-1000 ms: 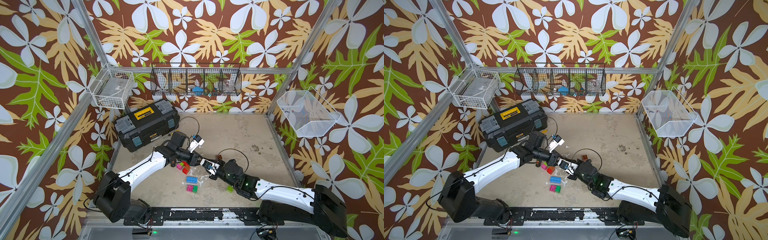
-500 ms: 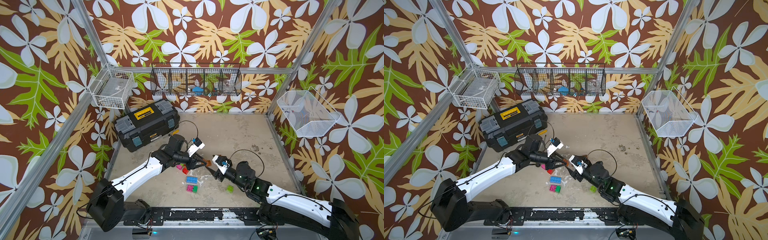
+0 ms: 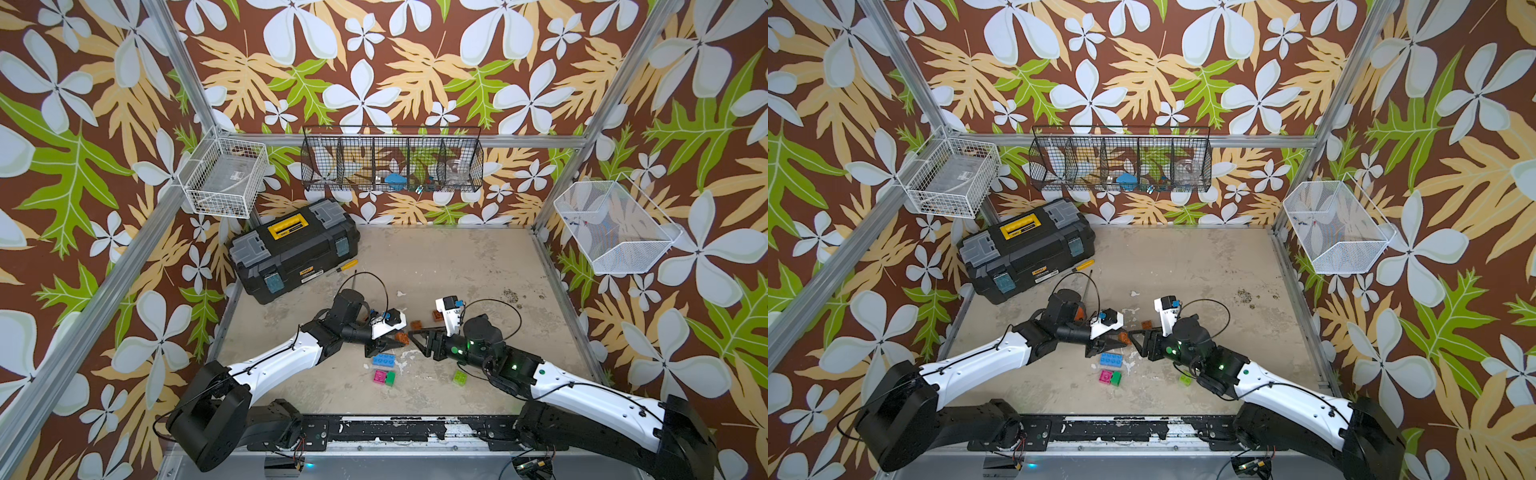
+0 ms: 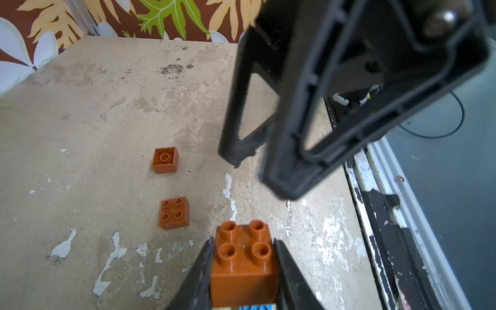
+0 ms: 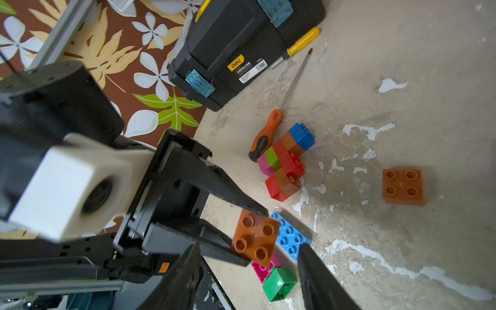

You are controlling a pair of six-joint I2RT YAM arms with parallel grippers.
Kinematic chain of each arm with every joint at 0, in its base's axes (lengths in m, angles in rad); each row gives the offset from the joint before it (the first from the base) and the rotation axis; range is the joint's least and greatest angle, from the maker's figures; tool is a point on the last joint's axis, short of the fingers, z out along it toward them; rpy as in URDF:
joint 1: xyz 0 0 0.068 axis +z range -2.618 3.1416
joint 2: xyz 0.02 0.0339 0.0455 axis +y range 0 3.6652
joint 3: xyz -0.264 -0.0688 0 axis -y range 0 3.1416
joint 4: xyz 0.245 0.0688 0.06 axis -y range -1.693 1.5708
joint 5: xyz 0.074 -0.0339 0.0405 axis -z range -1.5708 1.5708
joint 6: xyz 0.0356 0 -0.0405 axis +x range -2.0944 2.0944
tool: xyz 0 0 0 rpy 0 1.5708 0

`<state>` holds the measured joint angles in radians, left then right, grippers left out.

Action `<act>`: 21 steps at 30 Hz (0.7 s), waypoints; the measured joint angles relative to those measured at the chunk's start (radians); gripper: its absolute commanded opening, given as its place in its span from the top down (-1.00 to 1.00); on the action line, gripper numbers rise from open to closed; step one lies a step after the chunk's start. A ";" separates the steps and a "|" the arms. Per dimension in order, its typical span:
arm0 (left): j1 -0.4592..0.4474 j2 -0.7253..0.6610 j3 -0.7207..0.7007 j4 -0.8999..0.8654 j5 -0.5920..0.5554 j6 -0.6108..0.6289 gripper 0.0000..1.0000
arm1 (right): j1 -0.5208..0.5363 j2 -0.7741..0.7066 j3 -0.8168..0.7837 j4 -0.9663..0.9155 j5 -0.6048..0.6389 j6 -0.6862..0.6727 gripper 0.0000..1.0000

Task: Assemble the letter h with lego
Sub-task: Assemble the lego brick with the lego brick.

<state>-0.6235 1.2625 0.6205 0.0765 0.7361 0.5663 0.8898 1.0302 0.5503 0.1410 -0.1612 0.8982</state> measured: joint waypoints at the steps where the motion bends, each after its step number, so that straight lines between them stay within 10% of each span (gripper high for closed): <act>1: -0.001 -0.003 -0.008 0.004 0.002 0.019 0.58 | 0.000 0.023 0.014 -0.013 -0.011 0.021 -0.24; 11: -0.008 -0.038 -0.039 0.023 0.002 0.120 0.58 | 0.015 0.174 0.103 -0.120 -0.097 0.119 -0.20; 18: -0.011 -0.042 -0.047 0.015 0.002 0.130 0.52 | 0.029 0.227 0.131 -0.116 -0.127 0.142 0.39; 21: -0.012 -0.045 -0.049 0.017 -0.006 0.134 0.17 | 0.029 0.232 0.144 -0.122 -0.124 0.144 0.45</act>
<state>-0.6353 1.2179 0.5716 0.0937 0.7296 0.6998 0.9188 1.2625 0.6941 0.0189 -0.2852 1.0424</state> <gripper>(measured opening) 0.344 0.308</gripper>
